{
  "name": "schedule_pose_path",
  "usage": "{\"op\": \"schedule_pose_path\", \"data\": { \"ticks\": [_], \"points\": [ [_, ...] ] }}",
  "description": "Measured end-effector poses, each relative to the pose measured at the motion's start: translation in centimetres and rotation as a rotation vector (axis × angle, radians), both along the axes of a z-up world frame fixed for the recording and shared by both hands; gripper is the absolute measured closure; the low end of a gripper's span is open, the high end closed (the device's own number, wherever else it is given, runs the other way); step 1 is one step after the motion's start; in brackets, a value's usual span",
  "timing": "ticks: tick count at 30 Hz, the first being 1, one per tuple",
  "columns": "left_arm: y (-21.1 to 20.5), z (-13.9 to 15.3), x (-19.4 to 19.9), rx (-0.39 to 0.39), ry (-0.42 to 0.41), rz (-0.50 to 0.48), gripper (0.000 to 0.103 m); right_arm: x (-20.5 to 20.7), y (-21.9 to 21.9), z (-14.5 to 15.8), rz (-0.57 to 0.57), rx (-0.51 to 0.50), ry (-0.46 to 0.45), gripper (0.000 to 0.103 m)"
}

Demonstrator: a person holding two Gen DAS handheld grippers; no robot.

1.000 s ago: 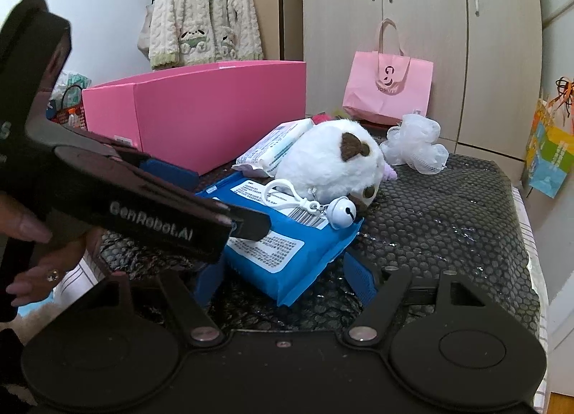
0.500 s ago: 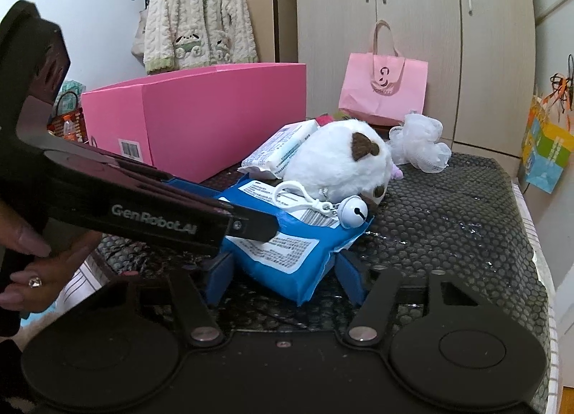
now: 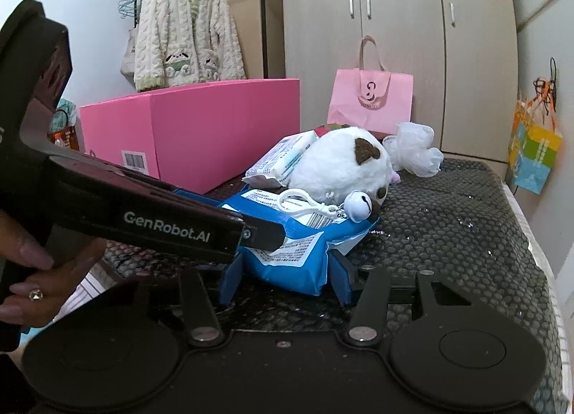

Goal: Organize soft objects
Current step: 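Grasp the blue wet-wipes pack with the right gripper and lift it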

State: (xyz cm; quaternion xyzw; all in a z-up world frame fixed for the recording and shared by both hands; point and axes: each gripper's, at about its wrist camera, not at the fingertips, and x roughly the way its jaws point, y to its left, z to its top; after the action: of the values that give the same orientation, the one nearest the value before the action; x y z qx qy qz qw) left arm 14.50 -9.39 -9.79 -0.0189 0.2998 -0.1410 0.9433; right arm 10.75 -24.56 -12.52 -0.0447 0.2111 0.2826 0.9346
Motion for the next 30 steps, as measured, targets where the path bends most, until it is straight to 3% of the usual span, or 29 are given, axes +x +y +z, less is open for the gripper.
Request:
{"op": "schedule_pose_path", "data": {
  "ticks": [7, 18, 27, 30],
  "points": [
    [0.9, 0.7, -0.6, -0.033, 0.064, -0.029, 0.047, -1.5, 0.8, 0.9, -0.019, -0.029, -0.006, 0.053],
    [3.1, 2.0, -1.7, -0.079, 0.128, -0.108, 0.047, -2.4, 0.9, 2.1, -0.052, 0.043, 0.121, 0.055],
    [3.5, 1.8, -2.1, -0.017, 0.131, -0.135, 0.049, -3.0, 2.3, 2.3, -0.029, -0.023, 0.114, 0.055],
    [3.7, 1.0, -1.9, 0.005, 0.126, -0.143, 0.051, -2.6, 2.2, 2.0, -0.008, -0.045, 0.129, 0.048]
  ]
}}
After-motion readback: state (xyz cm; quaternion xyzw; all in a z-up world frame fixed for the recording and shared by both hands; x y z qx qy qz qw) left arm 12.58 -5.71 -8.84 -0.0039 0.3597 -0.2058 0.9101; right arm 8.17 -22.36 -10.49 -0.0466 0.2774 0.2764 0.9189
